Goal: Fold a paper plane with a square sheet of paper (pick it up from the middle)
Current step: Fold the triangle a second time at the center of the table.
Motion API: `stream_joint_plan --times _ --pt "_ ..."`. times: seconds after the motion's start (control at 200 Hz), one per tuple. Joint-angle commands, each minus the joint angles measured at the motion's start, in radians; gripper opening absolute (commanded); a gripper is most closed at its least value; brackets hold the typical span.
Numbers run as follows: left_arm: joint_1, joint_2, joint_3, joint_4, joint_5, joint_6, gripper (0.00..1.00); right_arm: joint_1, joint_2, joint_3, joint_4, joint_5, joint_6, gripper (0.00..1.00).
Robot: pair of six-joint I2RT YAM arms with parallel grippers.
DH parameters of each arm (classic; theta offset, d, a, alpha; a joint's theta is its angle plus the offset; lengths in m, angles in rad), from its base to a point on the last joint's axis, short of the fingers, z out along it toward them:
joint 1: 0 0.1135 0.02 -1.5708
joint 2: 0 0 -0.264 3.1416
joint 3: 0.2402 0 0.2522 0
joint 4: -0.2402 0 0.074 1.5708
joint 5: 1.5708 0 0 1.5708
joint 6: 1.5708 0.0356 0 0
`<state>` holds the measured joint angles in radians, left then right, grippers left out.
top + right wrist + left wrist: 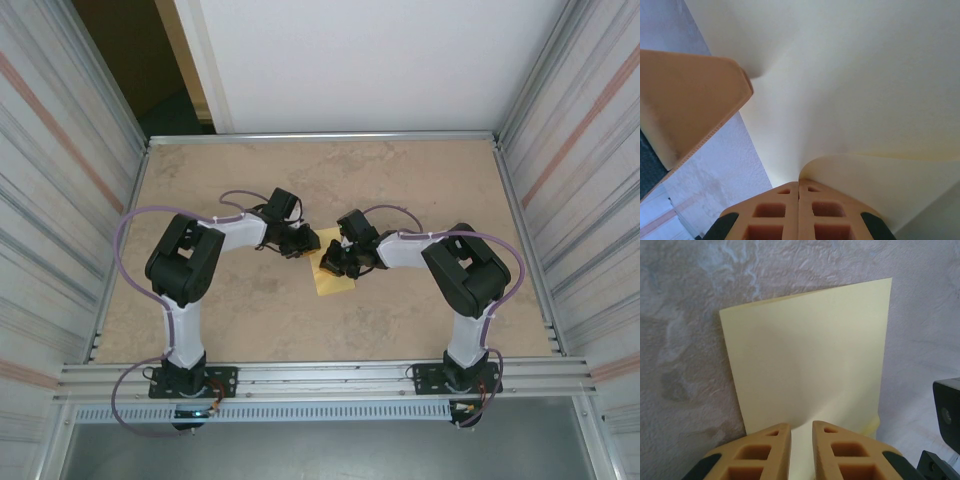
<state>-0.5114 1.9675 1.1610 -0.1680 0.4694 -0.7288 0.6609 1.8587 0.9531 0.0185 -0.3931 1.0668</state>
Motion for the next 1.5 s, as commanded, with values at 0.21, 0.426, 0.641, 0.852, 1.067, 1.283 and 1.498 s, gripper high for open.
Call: stream_joint_plan --times 0.21,0.426,0.641,0.852,1.067,1.283,1.498 --pt "0.003 0.018 -0.011 -0.050 -0.020 0.018 0.21 -0.001 0.020 0.001 -0.037 0.023 0.035 0.00" --pt "0.002 0.010 0.009 -0.064 -0.024 0.022 0.21 -0.002 0.024 0.001 -0.046 0.025 0.039 0.00" --pt "0.027 -0.050 0.056 -0.093 -0.025 0.031 0.22 -0.004 0.034 0.008 -0.060 0.020 0.042 0.03" --pt "0.105 -0.186 0.033 -0.116 -0.086 0.013 0.27 -0.005 0.033 0.016 -0.071 0.020 0.042 0.18" --pt "0.176 -0.308 -0.078 -0.107 -0.111 -0.004 0.30 -0.006 0.031 0.021 -0.065 0.010 0.042 0.35" --pt "0.183 -0.400 -0.185 -0.057 -0.075 -0.017 0.40 -0.009 0.022 0.015 -0.052 0.004 0.035 0.43" --pt "0.157 -0.437 -0.262 0.004 -0.023 -0.047 0.39 -0.012 0.016 0.011 -0.060 0.011 0.035 0.38"
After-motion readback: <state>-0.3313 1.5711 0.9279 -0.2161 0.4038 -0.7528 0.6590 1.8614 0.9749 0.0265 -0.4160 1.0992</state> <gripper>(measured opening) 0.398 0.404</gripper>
